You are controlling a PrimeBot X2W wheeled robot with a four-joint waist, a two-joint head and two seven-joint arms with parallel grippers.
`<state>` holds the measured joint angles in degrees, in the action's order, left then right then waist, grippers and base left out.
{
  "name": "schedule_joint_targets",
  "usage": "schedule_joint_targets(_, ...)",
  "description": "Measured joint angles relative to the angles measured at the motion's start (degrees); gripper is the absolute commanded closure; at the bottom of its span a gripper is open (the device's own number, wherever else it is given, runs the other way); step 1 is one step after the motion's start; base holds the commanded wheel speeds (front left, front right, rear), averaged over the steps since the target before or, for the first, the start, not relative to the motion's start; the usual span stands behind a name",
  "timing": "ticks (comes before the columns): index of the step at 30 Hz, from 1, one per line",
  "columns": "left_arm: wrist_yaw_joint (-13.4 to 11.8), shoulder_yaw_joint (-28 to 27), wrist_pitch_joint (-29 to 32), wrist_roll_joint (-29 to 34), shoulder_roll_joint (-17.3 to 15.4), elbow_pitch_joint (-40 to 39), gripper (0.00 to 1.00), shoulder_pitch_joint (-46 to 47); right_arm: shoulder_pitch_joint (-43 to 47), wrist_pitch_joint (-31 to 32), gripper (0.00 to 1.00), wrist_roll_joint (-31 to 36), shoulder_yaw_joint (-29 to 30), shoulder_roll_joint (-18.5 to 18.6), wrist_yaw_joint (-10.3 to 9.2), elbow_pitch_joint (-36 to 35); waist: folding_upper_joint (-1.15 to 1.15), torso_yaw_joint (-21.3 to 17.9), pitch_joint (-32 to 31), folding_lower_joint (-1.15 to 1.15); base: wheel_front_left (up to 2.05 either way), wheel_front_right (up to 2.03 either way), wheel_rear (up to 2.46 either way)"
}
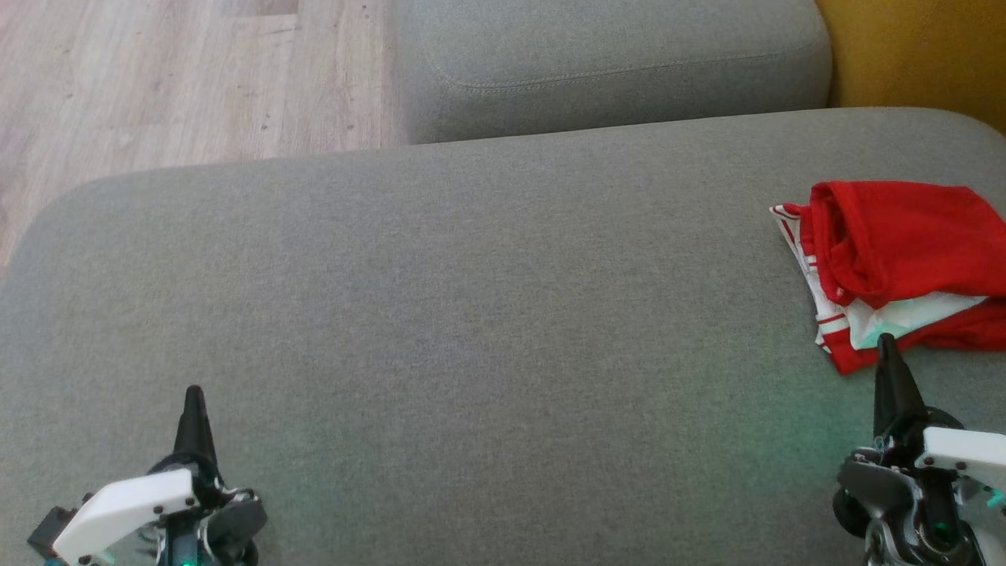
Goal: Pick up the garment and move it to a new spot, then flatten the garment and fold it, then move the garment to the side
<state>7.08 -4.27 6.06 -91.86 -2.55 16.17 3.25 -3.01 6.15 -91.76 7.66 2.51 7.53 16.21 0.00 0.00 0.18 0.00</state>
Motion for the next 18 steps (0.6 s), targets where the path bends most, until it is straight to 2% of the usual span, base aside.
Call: schedule_joint_targets(18, 0.0, 0.0, 0.0, 0.0, 0.0, 0.0, 1.0, 0.0, 0.0, 0.0, 1.0, 0.0, 0.0, 0.0, 0.0, 0.0, 0.0, 0.0, 0.0, 0.0, 0.0, 0.0, 0.0)
